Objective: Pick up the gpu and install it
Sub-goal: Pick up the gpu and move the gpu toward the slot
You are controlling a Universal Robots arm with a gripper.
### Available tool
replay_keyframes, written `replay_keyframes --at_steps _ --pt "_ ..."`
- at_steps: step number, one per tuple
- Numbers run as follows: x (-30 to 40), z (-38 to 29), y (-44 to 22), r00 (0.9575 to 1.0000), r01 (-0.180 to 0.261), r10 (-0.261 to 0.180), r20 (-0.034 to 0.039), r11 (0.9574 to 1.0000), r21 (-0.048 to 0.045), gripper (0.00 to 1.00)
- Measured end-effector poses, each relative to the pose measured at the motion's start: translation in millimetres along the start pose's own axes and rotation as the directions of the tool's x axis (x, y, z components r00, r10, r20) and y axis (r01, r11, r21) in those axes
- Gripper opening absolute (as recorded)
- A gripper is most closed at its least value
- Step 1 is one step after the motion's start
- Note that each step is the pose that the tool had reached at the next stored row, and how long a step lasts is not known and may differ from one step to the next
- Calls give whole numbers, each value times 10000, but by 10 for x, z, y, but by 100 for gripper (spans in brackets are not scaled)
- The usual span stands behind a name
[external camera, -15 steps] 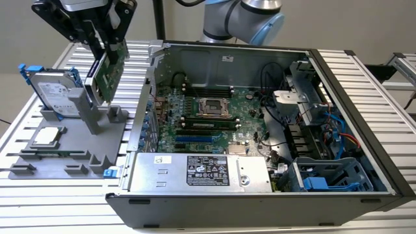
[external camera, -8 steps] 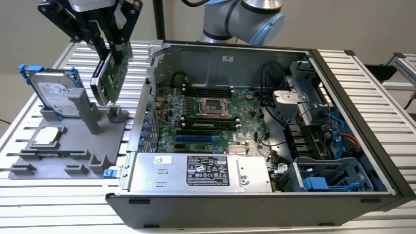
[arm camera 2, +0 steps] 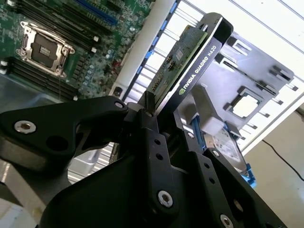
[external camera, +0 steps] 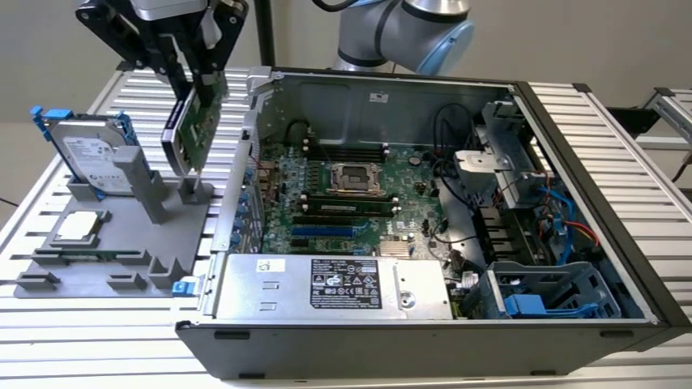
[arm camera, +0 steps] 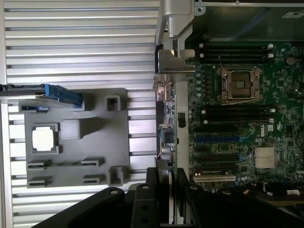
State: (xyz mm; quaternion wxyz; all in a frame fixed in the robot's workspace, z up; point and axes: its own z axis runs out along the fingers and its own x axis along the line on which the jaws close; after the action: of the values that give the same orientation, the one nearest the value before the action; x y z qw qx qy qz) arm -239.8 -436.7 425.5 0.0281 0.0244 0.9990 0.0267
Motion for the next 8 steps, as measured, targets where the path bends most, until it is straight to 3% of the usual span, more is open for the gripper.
replay_keyframes --at_steps 8 --pt "-107 6 5 10000 0 0 0 10000 0 0"
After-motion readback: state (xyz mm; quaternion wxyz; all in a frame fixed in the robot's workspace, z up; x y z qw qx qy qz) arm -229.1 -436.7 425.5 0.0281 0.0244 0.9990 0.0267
